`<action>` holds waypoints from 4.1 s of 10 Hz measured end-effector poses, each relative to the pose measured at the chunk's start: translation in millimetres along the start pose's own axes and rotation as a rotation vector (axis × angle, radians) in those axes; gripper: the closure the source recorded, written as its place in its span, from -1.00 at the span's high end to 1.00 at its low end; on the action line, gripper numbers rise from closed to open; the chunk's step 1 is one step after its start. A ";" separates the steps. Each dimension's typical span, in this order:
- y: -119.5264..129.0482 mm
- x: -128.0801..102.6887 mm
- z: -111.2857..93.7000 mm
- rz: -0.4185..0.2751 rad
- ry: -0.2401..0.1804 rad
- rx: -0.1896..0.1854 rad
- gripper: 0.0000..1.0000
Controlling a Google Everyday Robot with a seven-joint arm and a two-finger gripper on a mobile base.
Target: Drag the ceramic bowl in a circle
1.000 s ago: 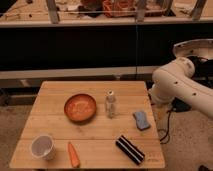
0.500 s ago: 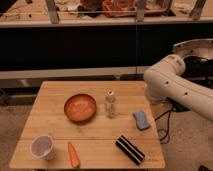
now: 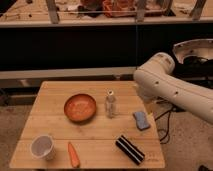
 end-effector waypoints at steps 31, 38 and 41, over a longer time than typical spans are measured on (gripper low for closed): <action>-135.8 -132.1 15.9 -0.767 -0.062 0.281 0.60; -154.8 -151.5 47.0 -0.848 -0.123 0.331 0.60; -159.0 -158.4 60.7 -0.871 -0.155 0.357 0.60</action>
